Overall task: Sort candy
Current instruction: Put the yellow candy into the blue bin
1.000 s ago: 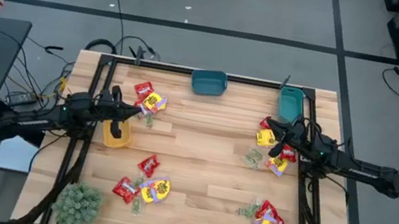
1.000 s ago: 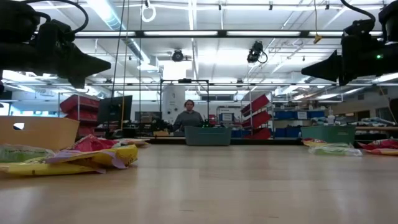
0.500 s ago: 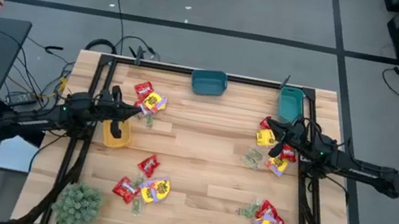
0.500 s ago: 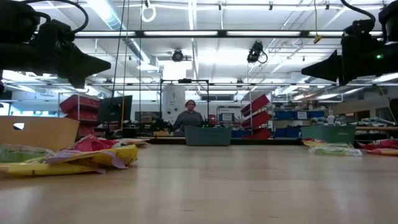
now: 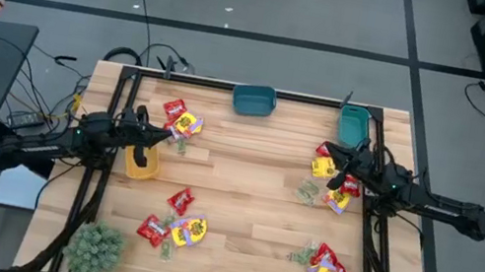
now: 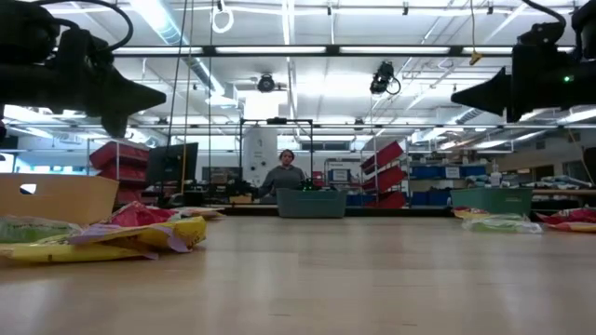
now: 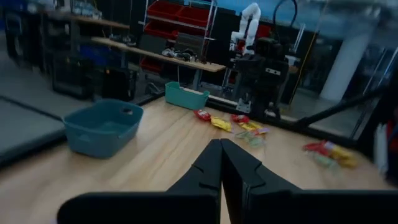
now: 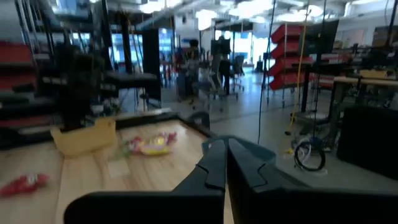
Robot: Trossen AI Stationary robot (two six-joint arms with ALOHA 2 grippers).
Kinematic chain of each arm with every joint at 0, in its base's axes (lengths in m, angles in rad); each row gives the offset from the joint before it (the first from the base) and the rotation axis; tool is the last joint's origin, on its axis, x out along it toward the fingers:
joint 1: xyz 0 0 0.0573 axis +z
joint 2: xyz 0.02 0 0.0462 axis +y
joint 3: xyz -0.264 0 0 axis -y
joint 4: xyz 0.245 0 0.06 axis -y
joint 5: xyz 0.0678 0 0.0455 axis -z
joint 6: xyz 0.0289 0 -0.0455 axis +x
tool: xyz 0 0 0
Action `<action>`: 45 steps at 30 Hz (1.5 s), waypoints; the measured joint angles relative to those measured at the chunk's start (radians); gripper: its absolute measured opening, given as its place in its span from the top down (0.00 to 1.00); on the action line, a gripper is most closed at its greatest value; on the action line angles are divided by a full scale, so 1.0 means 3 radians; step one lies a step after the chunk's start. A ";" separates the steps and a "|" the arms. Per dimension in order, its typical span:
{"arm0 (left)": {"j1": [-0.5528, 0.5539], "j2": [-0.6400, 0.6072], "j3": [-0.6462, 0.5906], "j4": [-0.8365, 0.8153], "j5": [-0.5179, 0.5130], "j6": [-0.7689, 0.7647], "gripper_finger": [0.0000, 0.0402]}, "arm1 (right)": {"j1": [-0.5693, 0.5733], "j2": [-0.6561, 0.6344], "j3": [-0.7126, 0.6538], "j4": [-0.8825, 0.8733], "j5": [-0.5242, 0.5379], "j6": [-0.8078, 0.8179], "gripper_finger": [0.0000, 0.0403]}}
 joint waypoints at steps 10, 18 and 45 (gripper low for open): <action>0.0000 -0.0001 -0.0001 0.0224 0.0000 -0.0077 0.98 | -0.0008 0.0019 0.0000 0.0723 -0.0045 -0.0236 0.99; 0.0000 -0.0001 -0.0001 0.0496 -0.0001 0.0131 0.98 | -0.0006 0.0598 0.0393 0.0144 -0.0341 0.0092 0.99; -0.0001 0.0000 0.0000 0.0136 0.0305 0.0566 0.98 | -0.0591 0.3681 0.2149 -0.2962 -0.0835 0.0317 0.71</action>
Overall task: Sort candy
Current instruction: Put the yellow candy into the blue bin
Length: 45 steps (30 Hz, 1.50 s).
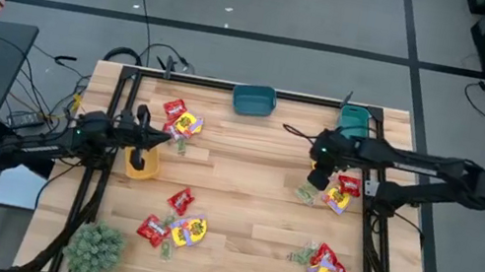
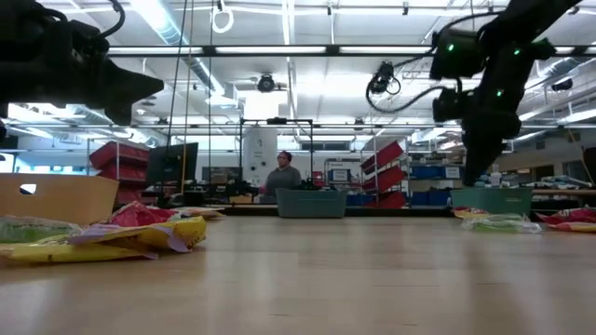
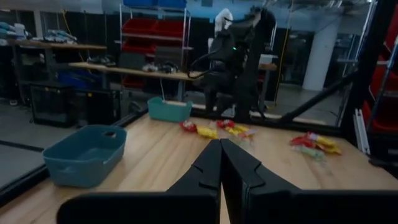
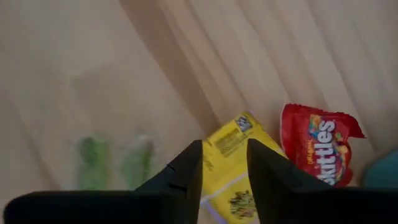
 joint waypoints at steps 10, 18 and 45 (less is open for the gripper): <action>-0.0001 0.0023 0.0000 -0.0155 -0.0001 0.0139 0.98 | -0.0427 0.0613 0.0258 0.0072 -0.0011 -0.0773 0.52; 0.0000 0.0089 0.0000 -0.0135 0.0128 0.0123 0.98 | -0.0666 0.1228 0.0582 -0.0191 -0.0150 -0.1275 0.46; 0.0001 0.0108 0.0000 0.0209 0.0200 0.0544 0.98 | -0.0410 0.1448 0.1639 -0.0561 -0.0534 -0.0911 1.00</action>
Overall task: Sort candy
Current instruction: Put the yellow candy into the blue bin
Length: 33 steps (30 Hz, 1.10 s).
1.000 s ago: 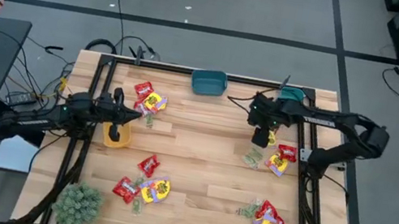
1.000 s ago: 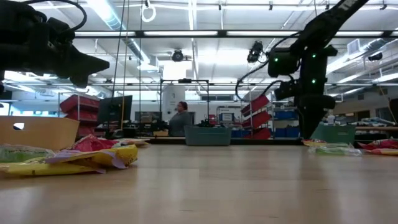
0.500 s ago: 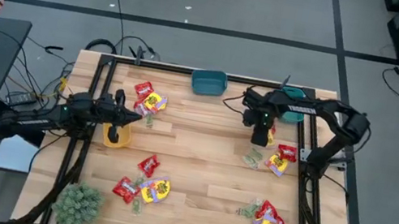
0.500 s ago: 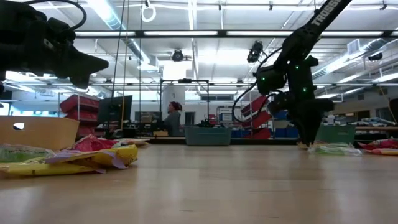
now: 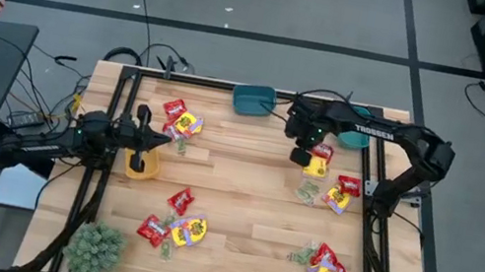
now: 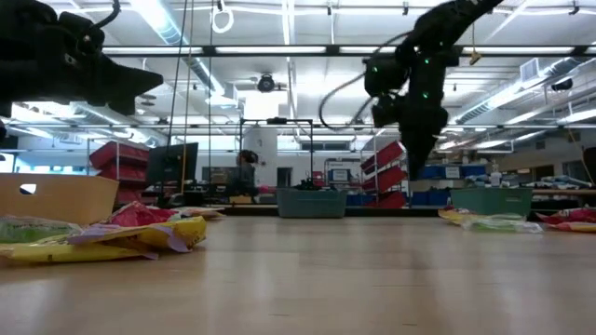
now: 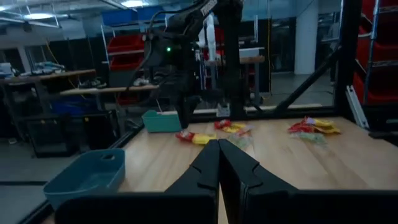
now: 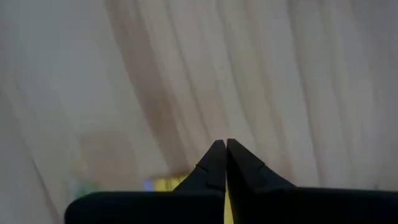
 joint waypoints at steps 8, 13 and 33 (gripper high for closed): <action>0.0000 0.0000 0.0000 -0.0170 0.0211 -0.0028 0.98 | 0.0062 0.0024 -0.0007 -0.0317 -0.0104 -0.0084 0.85; 0.0000 0.0039 0.0000 -0.0213 0.0214 0.0020 0.98 | 0.0051 0.0024 -0.0149 -0.0265 -0.0032 -0.0433 0.68; 0.0000 0.0494 0.0000 -0.0272 0.0208 0.0056 0.98 | -0.0420 0.0027 -0.0664 0.0179 -0.0251 -0.1157 0.54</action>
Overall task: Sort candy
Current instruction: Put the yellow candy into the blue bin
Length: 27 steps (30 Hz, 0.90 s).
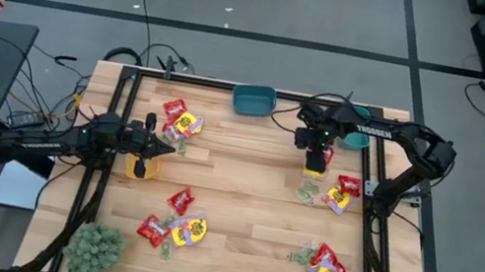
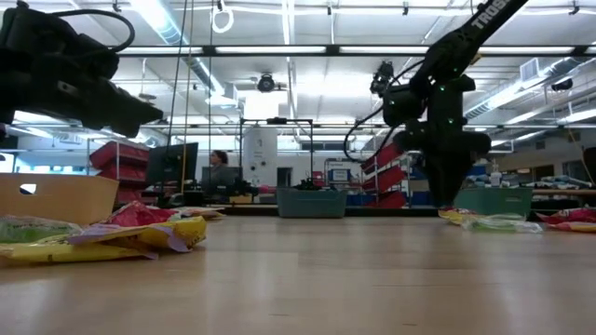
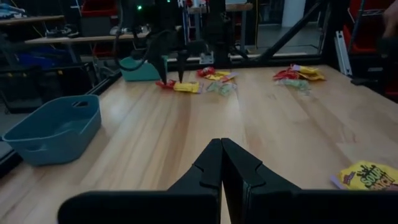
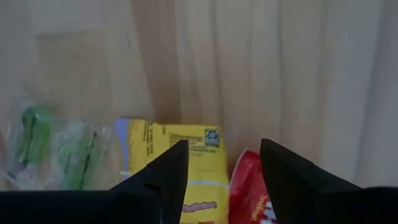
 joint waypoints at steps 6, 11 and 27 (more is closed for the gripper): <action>0.0000 0.0009 0.0000 0.0005 -0.0023 -0.0014 0.98 | 0.0000 0.0000 -0.0178 0.0189 -0.0091 -0.0008 0.55; 0.0000 0.0009 0.0000 -0.0007 -0.0023 -0.0036 0.98 | 0.0001 0.0000 -0.0275 0.0283 -0.0092 -0.0026 0.62; 0.0000 0.0009 0.0000 -0.0001 -0.0136 -0.0060 0.98 | 0.0372 0.0000 0.0135 0.0216 -0.0075 0.0639 1.00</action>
